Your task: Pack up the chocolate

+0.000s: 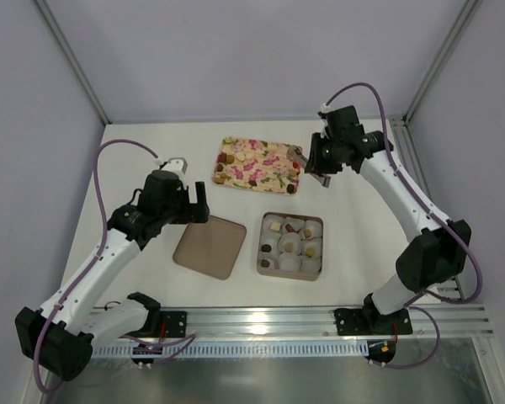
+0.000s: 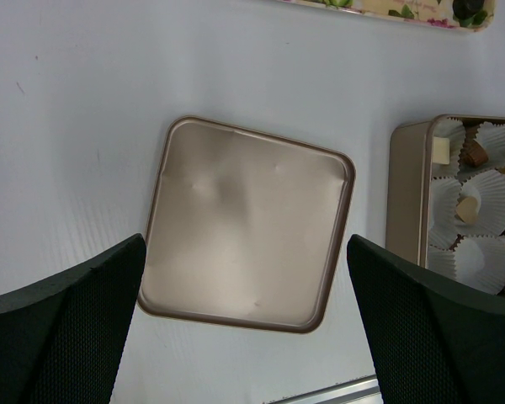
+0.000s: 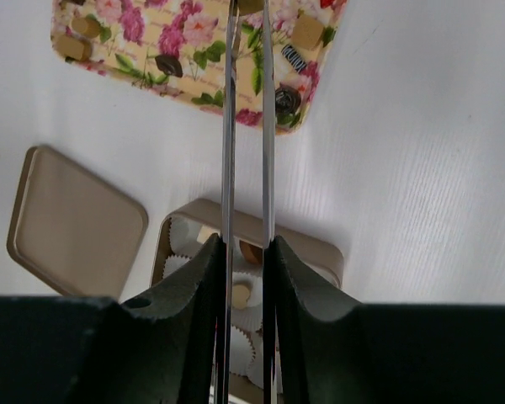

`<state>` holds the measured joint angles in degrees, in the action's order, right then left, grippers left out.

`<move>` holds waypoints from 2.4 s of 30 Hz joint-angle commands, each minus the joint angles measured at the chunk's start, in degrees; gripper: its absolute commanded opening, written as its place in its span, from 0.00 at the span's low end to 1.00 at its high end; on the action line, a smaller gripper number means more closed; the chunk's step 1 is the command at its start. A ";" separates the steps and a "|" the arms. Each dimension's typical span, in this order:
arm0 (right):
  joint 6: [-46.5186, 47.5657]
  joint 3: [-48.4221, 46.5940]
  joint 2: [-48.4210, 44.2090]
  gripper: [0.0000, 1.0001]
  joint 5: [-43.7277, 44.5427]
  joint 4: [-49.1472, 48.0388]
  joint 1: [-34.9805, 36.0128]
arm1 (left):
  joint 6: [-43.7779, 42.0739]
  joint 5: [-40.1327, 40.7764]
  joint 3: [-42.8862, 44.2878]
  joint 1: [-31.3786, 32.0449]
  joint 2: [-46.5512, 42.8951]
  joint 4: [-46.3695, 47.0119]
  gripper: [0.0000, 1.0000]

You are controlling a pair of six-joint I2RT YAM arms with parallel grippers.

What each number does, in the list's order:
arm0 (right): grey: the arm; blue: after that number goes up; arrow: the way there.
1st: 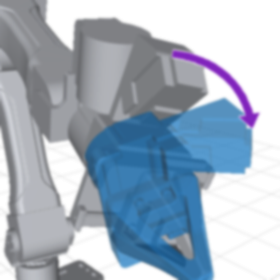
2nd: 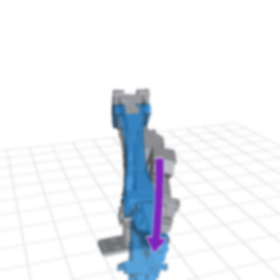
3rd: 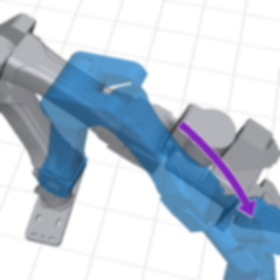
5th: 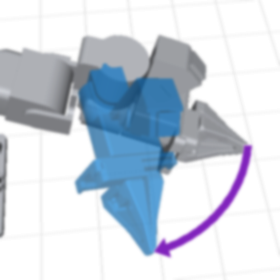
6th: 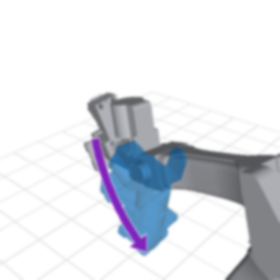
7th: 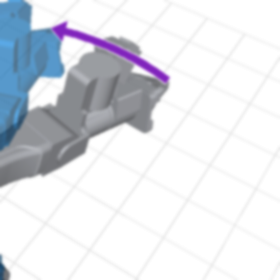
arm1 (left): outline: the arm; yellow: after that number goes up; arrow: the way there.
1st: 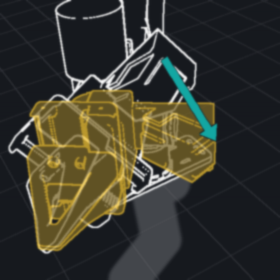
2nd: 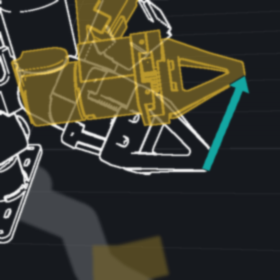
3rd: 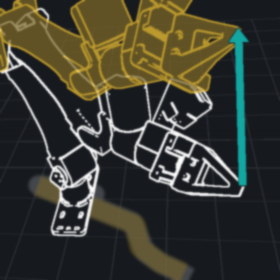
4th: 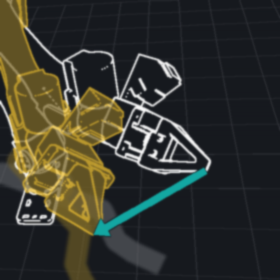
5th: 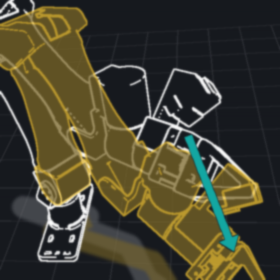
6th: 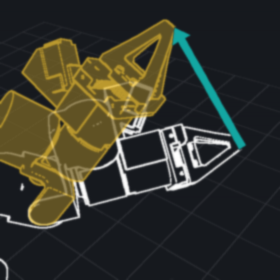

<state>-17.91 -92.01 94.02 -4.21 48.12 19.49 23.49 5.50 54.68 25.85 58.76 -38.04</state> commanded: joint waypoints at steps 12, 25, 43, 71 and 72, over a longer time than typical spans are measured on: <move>4.29 23.71 -34.15 0.24 -12.13 14.36 1.25 | -0.28 -0.84 1.93 -0.18 -1.37 0.42 1.00; -0.36 30.65 -45.50 0.25 -14.25 24.75 9.60 | -0.02 -1.72 1.93 -0.18 -1.02 0.42 1.00; -4.76 36.28 -44.18 0.25 -9.59 20.96 18.22 | -0.11 -0.93 1.84 -0.18 -1.02 0.42 1.00; -4.06 35.23 -43.66 0.34 -9.24 20.44 18.22 | -0.02 -0.75 1.66 -0.18 -1.19 0.51 1.00; -4.06 35.23 -43.48 0.34 -9.24 20.44 18.31 | -0.02 -0.66 1.75 -0.18 -1.11 0.34 1.00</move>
<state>-21.82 -55.44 50.26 -13.80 70.24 37.41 23.55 4.47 54.68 25.85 58.48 -38.06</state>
